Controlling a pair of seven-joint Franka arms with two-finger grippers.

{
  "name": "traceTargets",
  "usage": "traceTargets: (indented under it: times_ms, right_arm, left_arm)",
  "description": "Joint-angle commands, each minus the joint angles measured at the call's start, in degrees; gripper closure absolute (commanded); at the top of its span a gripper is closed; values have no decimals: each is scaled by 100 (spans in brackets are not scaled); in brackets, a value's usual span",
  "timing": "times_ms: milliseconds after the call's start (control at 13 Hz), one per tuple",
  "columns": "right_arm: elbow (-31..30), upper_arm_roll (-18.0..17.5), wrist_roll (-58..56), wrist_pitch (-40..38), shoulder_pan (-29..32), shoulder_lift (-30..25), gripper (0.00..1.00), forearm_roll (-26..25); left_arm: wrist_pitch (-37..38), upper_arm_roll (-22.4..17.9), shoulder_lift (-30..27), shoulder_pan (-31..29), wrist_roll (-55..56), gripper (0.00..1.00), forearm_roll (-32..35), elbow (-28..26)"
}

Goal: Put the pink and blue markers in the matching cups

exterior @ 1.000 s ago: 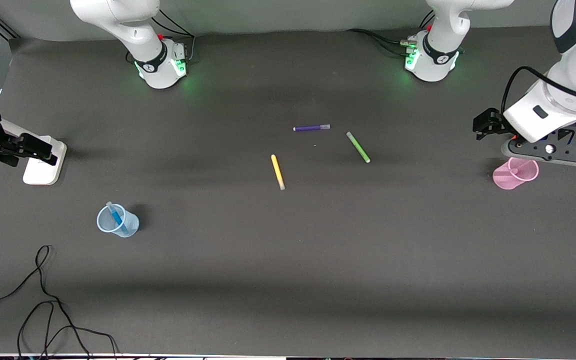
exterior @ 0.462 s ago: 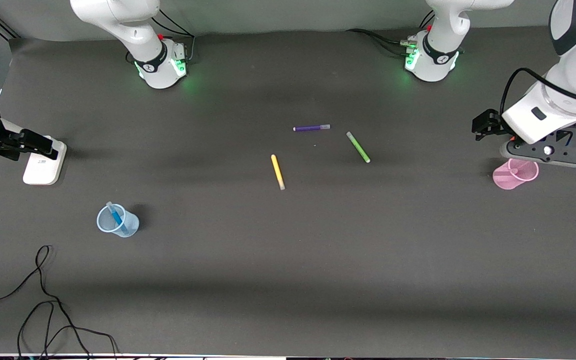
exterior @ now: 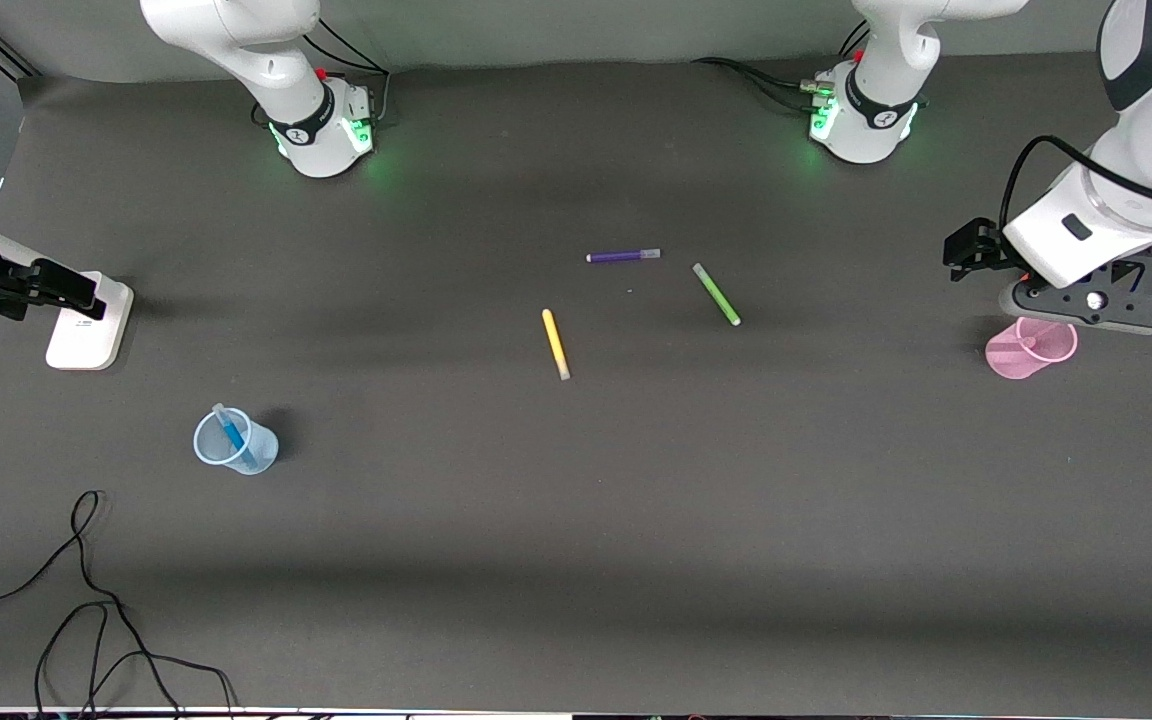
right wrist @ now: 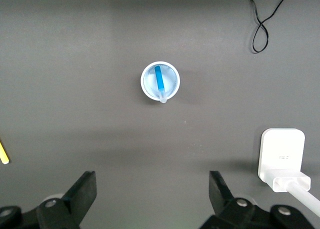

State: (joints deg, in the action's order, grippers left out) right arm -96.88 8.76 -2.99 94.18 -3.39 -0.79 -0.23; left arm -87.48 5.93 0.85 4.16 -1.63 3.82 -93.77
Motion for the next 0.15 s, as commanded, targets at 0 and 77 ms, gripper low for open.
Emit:
traceTargets:
  times_ms: [0,77]
  right_arm:
    - [46,56,36,-93,-74,-36,0,-91]
    - [46,56,36,-93,-74,-36,0,-91]
  left_arm:
    - [117,14,38,6,-22,0,-13,104]
    - [125,14,38,-2,-22,0,-13,104]
